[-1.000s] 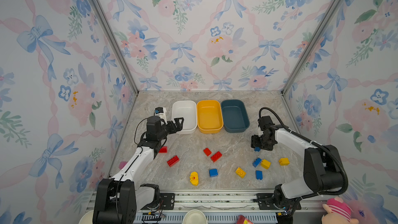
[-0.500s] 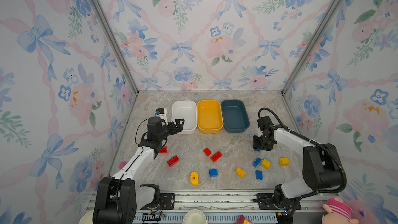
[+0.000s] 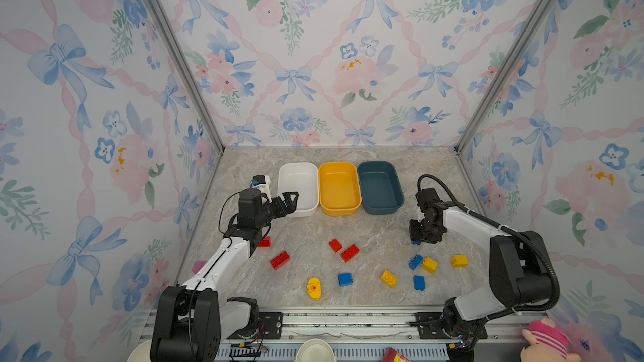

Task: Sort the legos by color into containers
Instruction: 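Close the right gripper on the small blue brick and lift it, then carry the blue brick with the right gripper over the yellow bin and release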

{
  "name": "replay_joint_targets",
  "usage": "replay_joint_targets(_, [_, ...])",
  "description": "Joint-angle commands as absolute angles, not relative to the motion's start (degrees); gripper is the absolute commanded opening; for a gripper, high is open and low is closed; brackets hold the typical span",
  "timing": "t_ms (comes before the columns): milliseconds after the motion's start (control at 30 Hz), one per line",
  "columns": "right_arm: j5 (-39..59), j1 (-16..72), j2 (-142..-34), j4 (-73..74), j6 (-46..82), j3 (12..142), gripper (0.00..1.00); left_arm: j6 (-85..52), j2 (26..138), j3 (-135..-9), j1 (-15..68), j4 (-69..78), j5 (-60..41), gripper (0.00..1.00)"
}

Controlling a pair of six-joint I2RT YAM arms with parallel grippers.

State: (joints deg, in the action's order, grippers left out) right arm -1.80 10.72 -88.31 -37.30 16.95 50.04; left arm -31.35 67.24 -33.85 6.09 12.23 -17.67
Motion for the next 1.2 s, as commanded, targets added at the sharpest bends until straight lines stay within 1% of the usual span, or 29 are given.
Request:
replay_joint_targets(0, [-2.55, 11.6, -89.12, -38.67, 16.85, 49.96, 0.41, -31.81, 67.52, -32.95, 6.42, 13.18, -18.39, 0.98])
replay_joint_targets(167, [-2.55, 11.69, -89.12, -38.71, 16.95, 50.09, 0.36, -31.89, 67.41, -32.78, 6.42, 13.19, -18.3, 0.98])
replay_joint_targets(367, [-2.58, 11.83, -88.55, -39.26, 16.96, 50.19, 0.33, -31.84, 67.28, -32.83, 6.42, 13.13, -18.2, 0.98])
replay_joint_targets(833, [-1.06, 12.3, -84.74, -42.77, 18.15, 52.88, 0.32, -32.16, 66.93, -32.61, 6.46, 13.31, -18.15, 0.98])
replay_joint_targets(1167, [-0.62, 17.19, -84.02, -45.15, 20.17, 59.17, 0.32, -32.27, 66.9, -32.53, 6.55, 13.45, -18.24, 0.98])
